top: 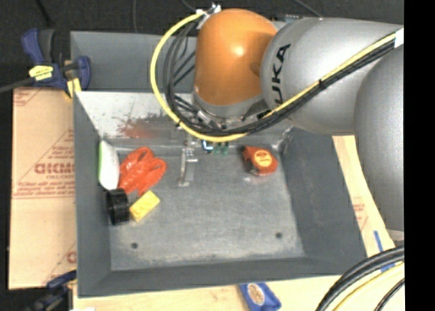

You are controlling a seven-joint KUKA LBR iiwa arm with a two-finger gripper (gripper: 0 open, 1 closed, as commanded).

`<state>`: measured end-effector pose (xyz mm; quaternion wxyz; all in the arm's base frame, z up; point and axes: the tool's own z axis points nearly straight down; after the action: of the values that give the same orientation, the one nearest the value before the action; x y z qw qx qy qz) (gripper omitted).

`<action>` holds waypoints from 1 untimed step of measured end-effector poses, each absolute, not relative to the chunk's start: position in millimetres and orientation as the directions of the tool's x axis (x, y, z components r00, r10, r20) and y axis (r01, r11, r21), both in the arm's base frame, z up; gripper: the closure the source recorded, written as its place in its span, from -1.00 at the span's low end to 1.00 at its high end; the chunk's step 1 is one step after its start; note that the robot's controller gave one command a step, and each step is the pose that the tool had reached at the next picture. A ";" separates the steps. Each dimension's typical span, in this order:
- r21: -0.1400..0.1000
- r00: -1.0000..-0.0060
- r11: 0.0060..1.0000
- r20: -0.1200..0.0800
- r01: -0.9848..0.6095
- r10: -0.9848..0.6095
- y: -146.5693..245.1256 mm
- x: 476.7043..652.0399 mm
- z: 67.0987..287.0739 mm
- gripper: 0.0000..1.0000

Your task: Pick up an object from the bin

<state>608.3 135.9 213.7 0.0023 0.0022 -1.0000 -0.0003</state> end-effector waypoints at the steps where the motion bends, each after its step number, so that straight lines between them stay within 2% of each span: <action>1: 0.002 -1.000 1.000 -0.004 -0.002 -0.002 135.2 609.9 218.9 -1.00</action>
Offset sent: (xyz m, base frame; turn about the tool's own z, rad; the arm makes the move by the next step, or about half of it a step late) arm 0.0075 -0.0332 -0.0733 0.1988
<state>609.9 135.2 218.9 -0.0019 0.0008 -1.0000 -0.0009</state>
